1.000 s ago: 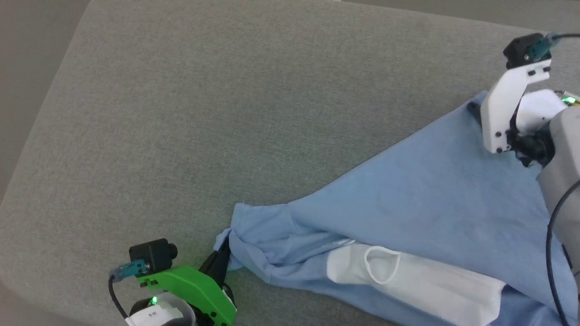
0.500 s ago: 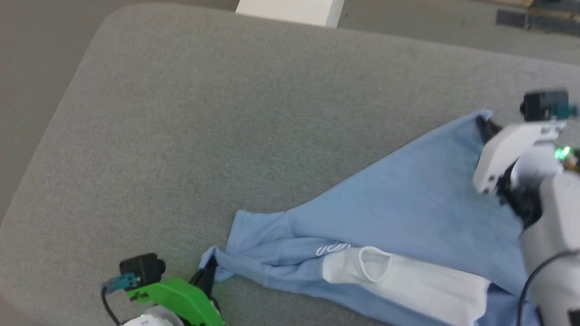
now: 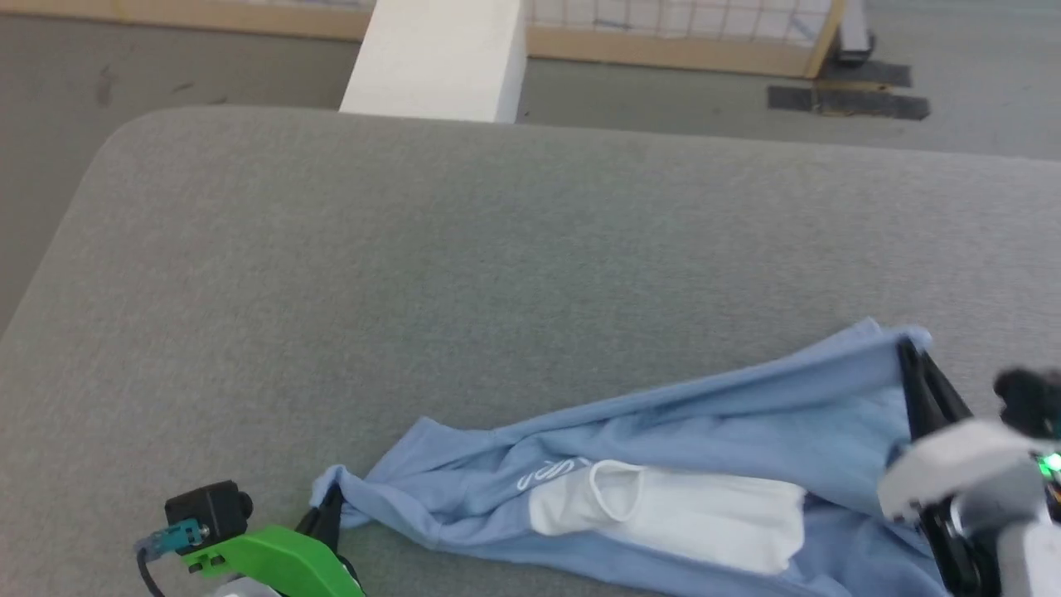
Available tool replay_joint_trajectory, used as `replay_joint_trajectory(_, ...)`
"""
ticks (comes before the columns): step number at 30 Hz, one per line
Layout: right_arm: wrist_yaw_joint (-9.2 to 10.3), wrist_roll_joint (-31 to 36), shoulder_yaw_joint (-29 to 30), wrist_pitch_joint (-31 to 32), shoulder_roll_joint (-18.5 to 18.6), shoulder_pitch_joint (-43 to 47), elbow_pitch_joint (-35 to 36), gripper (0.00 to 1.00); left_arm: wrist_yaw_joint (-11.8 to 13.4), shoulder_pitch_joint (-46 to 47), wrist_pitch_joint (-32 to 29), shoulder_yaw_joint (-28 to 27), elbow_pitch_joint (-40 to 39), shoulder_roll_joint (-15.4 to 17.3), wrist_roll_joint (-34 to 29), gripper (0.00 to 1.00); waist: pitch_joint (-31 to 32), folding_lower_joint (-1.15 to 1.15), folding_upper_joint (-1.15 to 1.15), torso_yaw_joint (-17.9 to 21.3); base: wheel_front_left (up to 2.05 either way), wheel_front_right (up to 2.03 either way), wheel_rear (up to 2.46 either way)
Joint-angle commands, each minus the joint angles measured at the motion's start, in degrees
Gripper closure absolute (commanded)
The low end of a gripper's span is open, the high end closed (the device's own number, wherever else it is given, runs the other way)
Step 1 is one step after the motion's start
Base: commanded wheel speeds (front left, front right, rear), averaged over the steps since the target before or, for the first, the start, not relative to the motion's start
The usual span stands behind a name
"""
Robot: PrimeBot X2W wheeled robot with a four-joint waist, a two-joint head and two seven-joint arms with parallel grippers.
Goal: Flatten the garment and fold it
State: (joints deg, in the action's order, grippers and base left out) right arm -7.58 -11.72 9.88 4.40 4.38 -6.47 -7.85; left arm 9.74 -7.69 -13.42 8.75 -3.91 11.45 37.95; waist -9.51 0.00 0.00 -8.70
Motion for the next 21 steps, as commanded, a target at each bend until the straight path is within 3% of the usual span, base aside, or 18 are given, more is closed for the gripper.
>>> replay_joint_trajectory(1, 0.09, 0.0, 0.9, -0.6, -0.5, 2.2, 1.8, 1.00, 0.6, -0.8, 0.5, -0.3, -0.4, 0.7, -0.4, 1.00, 3.0, 0.00, 0.00, 3.1, 0.00, 0.00, 0.00)
replay_joint_trajectory(6, 0.09, 0.2, 2.5, 0.6, -1.2, 7.3, 7.3, 1.00, 0.8, 0.0, 2.9, -1.1, -2.2, 2.0, -2.3, 1.00, 4.2, 0.00, 0.00, 5.5, 0.00, 0.00, 0.00)
replay_joint_trajectory(11, 0.09, 1.2, 4.0, 3.0, -0.7, 7.6, 13.7, 1.00, -0.7, 5.0, 5.4, -1.7, -4.4, 3.9, -4.4, 1.00, 4.9, 0.00, 0.00, 7.2, 0.00, 0.00, 0.00)
replay_joint_trajectory(21, 0.09, 1.3, 3.0, 16.2, 12.1, -6.1, 22.5, 1.00, -5.0, 26.2, 5.1, -3.1, -8.9, 5.6, -2.1, 1.00, 3.1, 0.00, 0.00, 9.9, 0.00, 0.00, 0.00)
